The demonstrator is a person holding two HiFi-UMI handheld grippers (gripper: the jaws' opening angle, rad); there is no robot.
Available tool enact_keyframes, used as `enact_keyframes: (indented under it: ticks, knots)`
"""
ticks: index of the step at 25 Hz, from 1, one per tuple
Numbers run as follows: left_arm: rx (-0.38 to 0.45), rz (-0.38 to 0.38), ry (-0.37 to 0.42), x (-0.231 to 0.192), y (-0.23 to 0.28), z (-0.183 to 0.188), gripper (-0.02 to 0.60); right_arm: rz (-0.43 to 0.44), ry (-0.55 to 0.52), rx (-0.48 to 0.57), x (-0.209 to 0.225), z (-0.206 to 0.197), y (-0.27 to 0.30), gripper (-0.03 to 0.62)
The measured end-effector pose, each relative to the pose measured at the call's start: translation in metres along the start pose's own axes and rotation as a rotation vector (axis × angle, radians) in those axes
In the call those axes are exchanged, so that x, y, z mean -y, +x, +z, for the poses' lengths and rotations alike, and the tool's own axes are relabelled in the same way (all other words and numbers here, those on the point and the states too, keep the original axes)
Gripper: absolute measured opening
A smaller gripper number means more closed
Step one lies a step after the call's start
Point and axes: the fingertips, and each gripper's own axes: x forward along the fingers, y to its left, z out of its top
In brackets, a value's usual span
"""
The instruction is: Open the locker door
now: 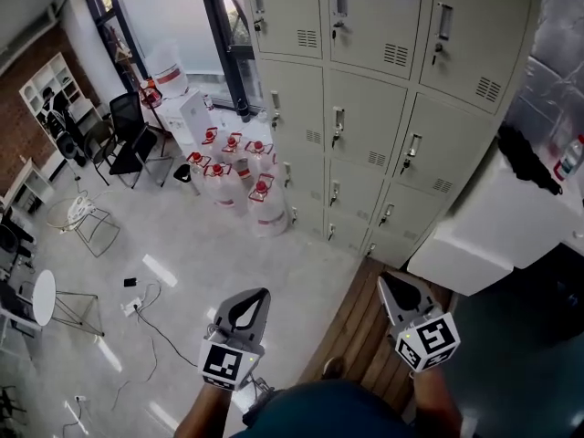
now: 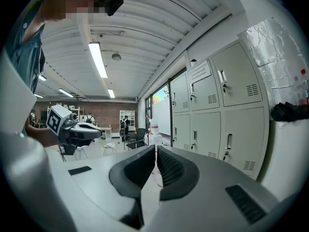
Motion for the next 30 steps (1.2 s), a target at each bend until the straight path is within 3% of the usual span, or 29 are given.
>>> enact_keyframes:
  ticks: [10, 15, 19, 25, 30]
  knots:
    - [0.016, 0.010, 0.038, 0.017, 0.067, 0.029, 0.017, -0.006, 0.032, -0.001, 0.071, -0.008, -0.001, 0.037]
    - [0.008, -0.040, 0.055, 0.025, 0.110, 0.033, 0.017, -0.025, 0.037, 0.018, 0.100, -0.009, 0.000, 0.037]
    - [0.057, -0.108, 0.103, 0.033, 0.145, 0.038, 0.017, -0.083, 0.047, 0.028, 0.120, -0.022, -0.004, 0.037]
    - [0.084, -0.187, 0.093, 0.026, 0.198, 0.003, 0.017, -0.166, 0.039, 0.018, 0.144, -0.058, 0.008, 0.037]
    - [0.070, -0.255, 0.070, -0.006, 0.250, -0.047, 0.017, -0.255, 0.059, -0.012, 0.165, -0.100, 0.049, 0.037]
